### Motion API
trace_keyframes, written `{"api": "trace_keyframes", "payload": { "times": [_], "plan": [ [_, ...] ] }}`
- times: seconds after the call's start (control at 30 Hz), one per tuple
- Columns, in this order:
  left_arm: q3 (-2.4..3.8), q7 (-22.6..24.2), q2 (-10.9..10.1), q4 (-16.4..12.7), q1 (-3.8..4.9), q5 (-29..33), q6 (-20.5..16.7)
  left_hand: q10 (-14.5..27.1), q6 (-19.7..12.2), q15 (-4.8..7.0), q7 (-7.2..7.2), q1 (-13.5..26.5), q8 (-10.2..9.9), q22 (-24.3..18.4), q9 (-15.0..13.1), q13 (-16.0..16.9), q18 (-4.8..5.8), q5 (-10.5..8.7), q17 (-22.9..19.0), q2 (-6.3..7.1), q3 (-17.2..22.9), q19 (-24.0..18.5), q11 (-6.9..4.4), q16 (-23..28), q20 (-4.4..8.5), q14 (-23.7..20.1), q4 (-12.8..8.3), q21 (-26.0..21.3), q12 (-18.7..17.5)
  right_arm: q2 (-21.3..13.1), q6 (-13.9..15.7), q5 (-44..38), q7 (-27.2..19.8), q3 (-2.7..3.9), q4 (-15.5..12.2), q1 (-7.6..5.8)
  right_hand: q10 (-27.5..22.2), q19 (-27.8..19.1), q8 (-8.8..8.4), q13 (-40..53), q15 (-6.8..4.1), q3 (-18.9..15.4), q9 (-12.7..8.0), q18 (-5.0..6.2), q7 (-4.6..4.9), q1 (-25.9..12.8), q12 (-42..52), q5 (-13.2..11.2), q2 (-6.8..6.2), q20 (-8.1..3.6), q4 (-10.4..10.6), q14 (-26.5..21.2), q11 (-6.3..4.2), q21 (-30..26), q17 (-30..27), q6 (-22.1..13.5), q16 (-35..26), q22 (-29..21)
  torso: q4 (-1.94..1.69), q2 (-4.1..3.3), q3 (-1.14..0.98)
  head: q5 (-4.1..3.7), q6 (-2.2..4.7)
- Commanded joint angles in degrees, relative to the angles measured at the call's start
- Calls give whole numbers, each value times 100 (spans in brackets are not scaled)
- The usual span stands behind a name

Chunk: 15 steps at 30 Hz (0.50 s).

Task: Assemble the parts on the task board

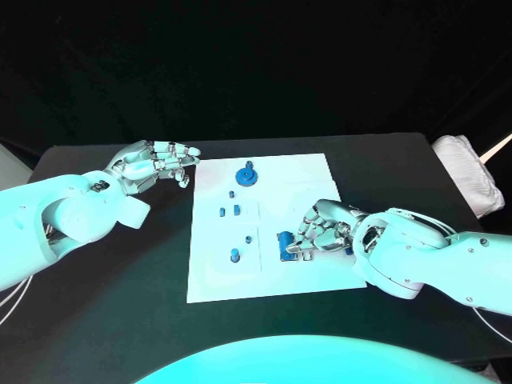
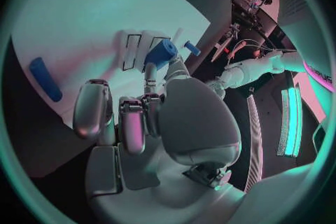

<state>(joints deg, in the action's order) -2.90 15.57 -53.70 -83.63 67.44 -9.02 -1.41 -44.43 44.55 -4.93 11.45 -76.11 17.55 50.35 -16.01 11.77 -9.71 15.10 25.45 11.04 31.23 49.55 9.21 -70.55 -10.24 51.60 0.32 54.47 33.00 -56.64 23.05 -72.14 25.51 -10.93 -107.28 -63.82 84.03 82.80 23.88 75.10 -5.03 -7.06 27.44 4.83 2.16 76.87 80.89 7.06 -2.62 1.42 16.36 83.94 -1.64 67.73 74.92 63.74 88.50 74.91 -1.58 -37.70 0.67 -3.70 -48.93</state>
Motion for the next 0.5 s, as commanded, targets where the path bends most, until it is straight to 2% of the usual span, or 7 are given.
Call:
{"api": "trace_keyframes", "payload": {
  "times": [0.03, 0.17, 0.4, 0.5],
  "plan": [
    [4, 30, 7, -7, -5, -16, 81, 37, -43, -25, 114, 8, 20, -6, 8, -6, -86, 16, -9, -35, -1, 17, 0, -17, -43, -13, 49, -22, 42, 4, -241, -97, 62, -16, 64, 20, 283, 25, 37, 931, -35, 27, 12, -64, -34, 135, 25, 32, 56, -28, -1, 538, -51, 24, 1178, -13, 25, 398, 6, 1, 5, 28, -17],
    [4, 27, 7, -5, -6, -16, 82, 41, -49, -26, 115, 8, 19, -6, 9, -8, -86, 15, -9, -31, -3, 17, 0, -17, -44, -13, 50, -23, 43, -5, -300, -138, 67, -17, 67, 23, 285, 25, 61, 934, -37, -3, 20, -65, -36, 210, 24, 18, -16, -33, -5, 537, -54, 20, 1175, -23, 24, 403, 6, 5, 2, 28, -22],
    [4, 28, 3, 4, -7, -16, 86, 41, -49, -26, 115, 8, 19, -6, 9, -8, -86, 15, -9, -31, -3, 17, 0, -17, -44, -13, 50, -23, 43, -61, -280, -289, 82, -18, 33, 36, 286, 27, 88, 938, -43, 14, 25, -66, -46, 364, 21, 26, -43, -39, -9, 539, -61, 20, 1184, -31, 27, 415, 3, 1, 0, 24, -25],
    [4, 29, 1, 7, -7, -16, 88, 41, -49, -26, 115, 8, 19, -6, 9, -8, -86, 15, -9, -31, -3, 17, 0, -17, -44, -13, 50, -23, 43, -96, -218, -363, 71, -18, 15, 38, 292, 31, 107, 947, -48, 95, 20, -68, -50, 468, 26, -149, -36, -45, 17, 539, -65, 23, 1187, -33, 27, 428, 4, -1, 0, 27, -22]
  ]
}}
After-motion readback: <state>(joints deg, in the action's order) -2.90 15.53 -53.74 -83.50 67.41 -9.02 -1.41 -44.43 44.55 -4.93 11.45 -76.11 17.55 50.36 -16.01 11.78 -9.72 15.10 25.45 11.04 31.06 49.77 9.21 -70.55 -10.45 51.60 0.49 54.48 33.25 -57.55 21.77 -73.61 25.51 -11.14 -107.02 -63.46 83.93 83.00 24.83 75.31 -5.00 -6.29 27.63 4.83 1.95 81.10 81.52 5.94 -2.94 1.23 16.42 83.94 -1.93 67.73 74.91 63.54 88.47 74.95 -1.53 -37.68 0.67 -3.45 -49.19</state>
